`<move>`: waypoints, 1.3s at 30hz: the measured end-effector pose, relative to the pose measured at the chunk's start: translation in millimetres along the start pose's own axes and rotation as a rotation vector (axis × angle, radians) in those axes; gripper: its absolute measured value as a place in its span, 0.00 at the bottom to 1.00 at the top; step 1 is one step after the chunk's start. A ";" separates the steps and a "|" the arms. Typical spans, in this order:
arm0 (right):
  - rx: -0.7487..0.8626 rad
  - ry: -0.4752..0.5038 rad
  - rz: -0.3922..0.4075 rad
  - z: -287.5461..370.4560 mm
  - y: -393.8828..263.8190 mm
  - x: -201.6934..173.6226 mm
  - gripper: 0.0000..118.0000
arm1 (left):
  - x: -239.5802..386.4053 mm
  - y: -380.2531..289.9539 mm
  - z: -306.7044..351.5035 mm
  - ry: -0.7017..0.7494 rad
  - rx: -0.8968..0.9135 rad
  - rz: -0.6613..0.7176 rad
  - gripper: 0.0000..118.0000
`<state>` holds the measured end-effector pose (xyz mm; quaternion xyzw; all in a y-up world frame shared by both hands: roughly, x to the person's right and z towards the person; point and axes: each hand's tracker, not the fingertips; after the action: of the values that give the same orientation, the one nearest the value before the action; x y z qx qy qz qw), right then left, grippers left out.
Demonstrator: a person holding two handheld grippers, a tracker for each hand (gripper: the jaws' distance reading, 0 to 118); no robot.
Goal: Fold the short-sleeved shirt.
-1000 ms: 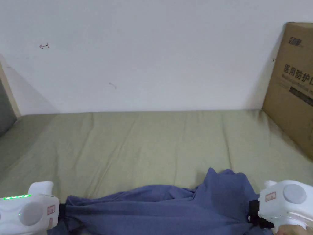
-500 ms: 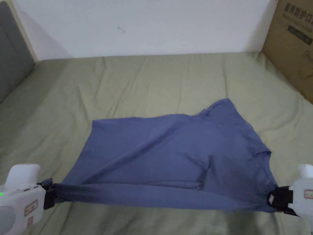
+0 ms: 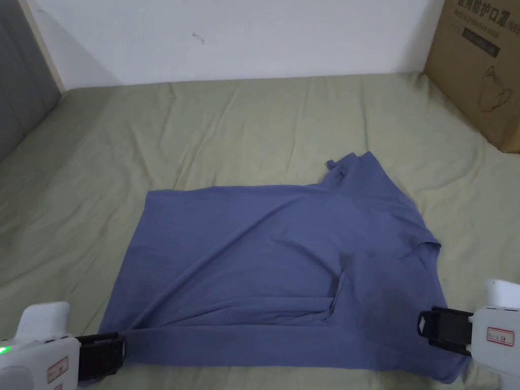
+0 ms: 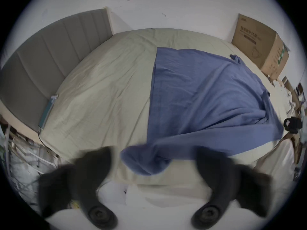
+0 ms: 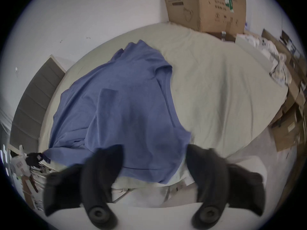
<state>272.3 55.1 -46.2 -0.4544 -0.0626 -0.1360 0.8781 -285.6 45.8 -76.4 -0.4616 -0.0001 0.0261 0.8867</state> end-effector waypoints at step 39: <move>0.001 0.072 -0.014 15.7 -37.9 10.3 0.13 | -30.1 0.9 -18.2 -0.168 0.041 0.311 0.03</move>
<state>271.1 45.2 -5.2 -0.4485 -0.0345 -0.1586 0.8789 -315.3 30.0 -86.9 -0.4339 -0.0022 0.2016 0.8781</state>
